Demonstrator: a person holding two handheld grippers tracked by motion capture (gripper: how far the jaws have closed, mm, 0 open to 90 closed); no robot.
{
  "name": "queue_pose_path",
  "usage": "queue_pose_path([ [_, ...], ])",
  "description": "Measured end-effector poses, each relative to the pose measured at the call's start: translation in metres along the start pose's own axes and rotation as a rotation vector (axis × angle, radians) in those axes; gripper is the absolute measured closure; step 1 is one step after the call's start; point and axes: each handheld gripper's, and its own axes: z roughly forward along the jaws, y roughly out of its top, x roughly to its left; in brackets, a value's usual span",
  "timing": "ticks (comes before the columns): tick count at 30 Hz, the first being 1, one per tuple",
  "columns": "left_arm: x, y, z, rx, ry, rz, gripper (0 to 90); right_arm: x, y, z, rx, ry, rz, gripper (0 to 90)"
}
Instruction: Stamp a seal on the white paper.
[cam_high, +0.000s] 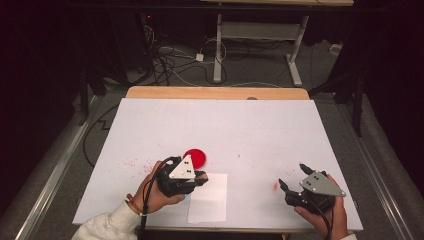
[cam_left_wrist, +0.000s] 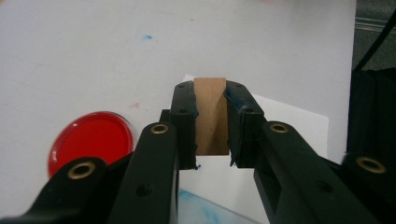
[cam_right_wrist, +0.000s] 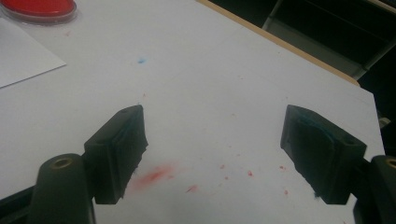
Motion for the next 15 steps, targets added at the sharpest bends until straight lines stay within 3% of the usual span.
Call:
queue_pose_path([
  [5,-0.004,-0.004,0.011,0.042,-0.040,0.017,73.6,0.000,0.000,0.000,0.002,0.003,-0.003,22.6],
  [15,-0.007,-0.011,0.033,0.109,-0.080,0.020,73.6,0.001,0.000,0.001,0.007,0.003,-0.002,22.7],
])
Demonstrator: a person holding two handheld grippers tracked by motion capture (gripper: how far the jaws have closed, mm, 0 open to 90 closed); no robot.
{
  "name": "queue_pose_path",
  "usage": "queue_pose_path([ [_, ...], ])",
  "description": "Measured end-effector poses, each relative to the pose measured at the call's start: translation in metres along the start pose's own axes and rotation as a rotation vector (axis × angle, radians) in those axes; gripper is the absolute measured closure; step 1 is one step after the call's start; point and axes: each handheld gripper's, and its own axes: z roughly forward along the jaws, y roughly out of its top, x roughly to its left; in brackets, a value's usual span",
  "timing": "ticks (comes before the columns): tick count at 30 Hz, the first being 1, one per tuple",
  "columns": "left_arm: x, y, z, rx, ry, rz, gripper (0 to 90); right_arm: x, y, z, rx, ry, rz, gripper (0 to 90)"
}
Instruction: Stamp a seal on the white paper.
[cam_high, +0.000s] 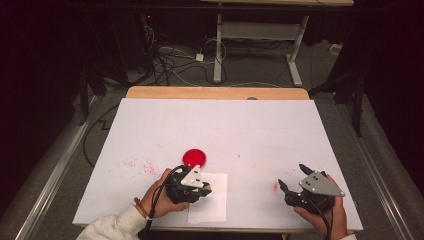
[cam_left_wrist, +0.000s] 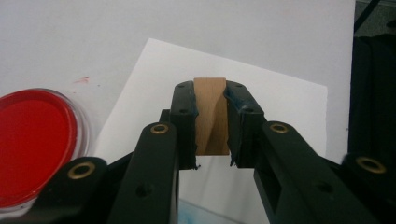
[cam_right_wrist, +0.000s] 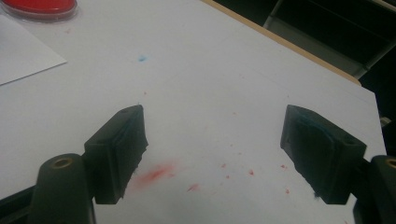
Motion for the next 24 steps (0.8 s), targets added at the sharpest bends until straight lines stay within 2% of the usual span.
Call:
queue_pose_path([
  [10,-0.004,-0.002,0.019,0.070,-0.021,0.021,73.6,0.001,0.000,0.001,0.006,0.003,-0.008,22.8],
  [16,0.001,-0.003,0.021,0.067,-0.052,-0.001,73.6,0.001,-0.001,0.001,0.011,0.004,-0.010,22.9],
  [20,-0.001,-0.001,0.022,0.086,-0.039,0.007,73.6,0.002,-0.001,0.002,0.011,0.005,-0.013,22.9],
  [24,0.000,0.000,0.024,0.097,-0.044,0.002,73.5,0.002,0.000,0.001,0.010,0.004,-0.012,22.9],
])
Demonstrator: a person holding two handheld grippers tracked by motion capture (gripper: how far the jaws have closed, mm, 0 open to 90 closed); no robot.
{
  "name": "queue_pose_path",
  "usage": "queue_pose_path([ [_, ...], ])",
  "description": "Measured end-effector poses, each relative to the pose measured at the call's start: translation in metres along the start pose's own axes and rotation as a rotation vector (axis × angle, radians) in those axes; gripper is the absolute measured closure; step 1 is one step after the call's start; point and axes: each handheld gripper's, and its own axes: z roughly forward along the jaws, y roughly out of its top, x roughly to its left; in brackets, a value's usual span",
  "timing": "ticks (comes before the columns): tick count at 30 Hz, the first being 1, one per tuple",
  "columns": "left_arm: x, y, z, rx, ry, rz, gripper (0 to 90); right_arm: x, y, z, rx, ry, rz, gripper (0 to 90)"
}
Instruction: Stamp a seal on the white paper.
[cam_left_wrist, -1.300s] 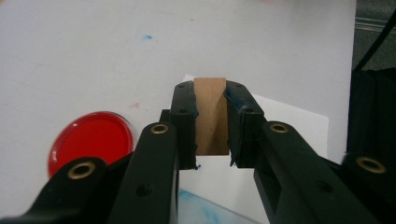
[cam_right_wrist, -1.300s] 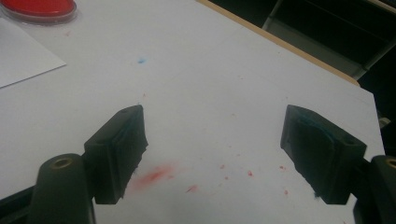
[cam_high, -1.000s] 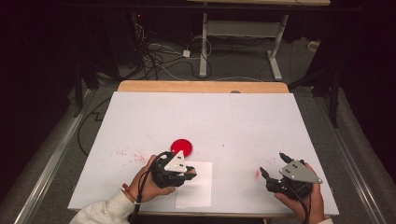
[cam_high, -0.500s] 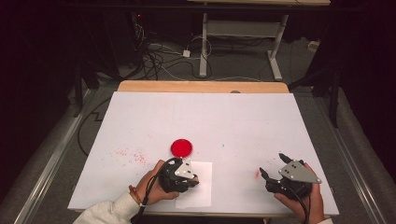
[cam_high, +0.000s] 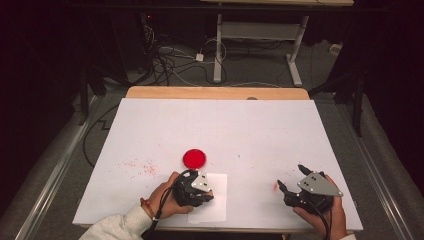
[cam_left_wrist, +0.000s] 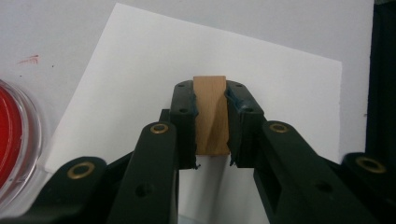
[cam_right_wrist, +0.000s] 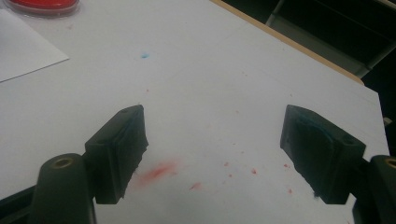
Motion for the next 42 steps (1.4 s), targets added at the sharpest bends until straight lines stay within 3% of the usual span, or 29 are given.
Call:
queue_pose_path([
  [28,0.0020,0.0012,0.0016,0.017,-0.014,-0.010,73.5,0.0004,0.0000,0.0000,0.003,0.003,-0.005,23.1],
  [42,-0.0025,0.0033,0.0011,0.027,0.018,-0.004,73.5,0.0012,0.0006,0.0010,0.003,0.008,-0.013,23.3],
])
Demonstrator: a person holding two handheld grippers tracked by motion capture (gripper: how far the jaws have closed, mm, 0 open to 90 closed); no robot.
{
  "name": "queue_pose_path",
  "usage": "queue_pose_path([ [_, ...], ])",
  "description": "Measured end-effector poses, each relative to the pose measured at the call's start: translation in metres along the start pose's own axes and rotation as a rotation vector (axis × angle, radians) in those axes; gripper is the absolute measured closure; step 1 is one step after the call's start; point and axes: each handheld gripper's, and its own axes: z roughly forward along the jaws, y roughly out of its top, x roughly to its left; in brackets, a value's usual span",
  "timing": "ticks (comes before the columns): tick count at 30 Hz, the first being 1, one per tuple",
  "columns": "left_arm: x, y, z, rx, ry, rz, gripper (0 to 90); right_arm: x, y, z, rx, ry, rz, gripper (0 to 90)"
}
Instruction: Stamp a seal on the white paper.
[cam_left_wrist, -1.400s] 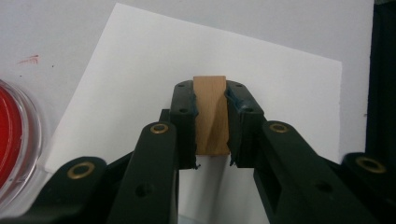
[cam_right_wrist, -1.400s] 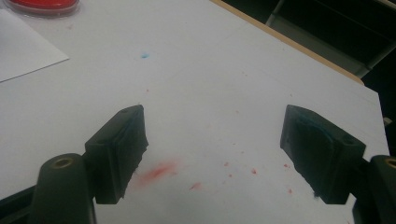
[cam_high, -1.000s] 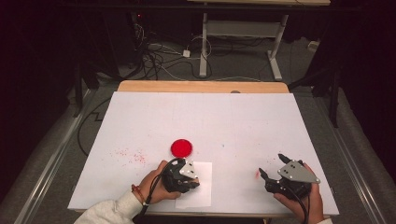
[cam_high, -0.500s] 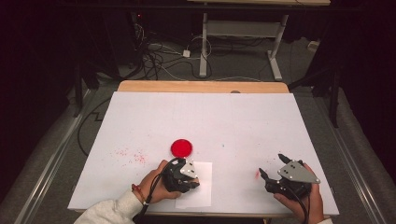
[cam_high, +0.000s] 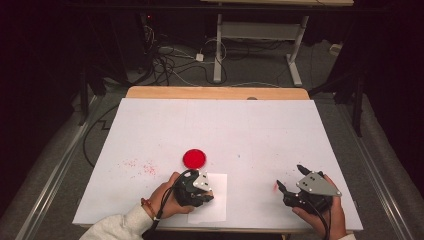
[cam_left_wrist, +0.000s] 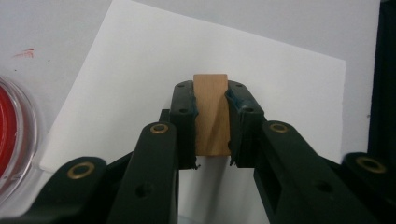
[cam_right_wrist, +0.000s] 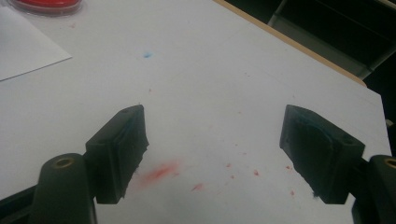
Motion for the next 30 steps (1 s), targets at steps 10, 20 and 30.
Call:
queue_pose_path([
  [10,-0.008,0.007,-0.013,-0.058,0.033,0.006,73.4,-0.002,0.000,-0.002,-0.003,0.000,0.001,23.5],
  [20,-0.001,0.002,-0.036,-0.113,0.056,-0.009,73.4,-0.001,0.001,-0.001,-0.008,0.005,-0.009,24.0],
  [30,0.007,-0.004,-0.046,-0.134,0.069,-0.035,73.4,-0.001,0.003,0.003,-0.009,0.010,-0.012,24.1],
])
